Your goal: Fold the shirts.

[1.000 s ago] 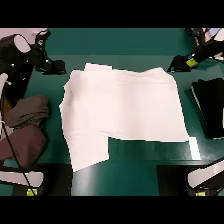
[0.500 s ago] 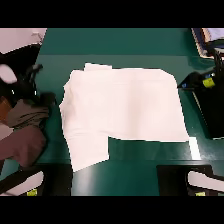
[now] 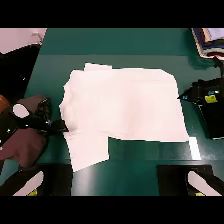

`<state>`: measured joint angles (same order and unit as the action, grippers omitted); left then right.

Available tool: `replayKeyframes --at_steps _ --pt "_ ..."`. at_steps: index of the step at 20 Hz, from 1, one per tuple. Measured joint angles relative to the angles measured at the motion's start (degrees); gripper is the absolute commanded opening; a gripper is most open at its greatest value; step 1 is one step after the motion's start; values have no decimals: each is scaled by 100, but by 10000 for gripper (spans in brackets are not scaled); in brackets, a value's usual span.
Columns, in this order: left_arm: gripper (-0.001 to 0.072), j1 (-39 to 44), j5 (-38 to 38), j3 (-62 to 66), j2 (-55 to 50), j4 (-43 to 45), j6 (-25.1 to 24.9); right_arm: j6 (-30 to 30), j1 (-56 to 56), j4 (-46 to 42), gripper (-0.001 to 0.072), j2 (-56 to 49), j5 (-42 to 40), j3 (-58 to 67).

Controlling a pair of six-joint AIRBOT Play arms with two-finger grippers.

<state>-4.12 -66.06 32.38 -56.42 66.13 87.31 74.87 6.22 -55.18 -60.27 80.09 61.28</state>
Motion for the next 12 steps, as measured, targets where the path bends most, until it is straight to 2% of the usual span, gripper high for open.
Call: replayKeyframes --at_steps 10,12 --pt "480 -4 92 -280 24 -356 9 0 2 13 383 299 -72 -92" --pt "37 -4 94 -291 17 -352 -11 0 2 13 383 306 -85 -92"
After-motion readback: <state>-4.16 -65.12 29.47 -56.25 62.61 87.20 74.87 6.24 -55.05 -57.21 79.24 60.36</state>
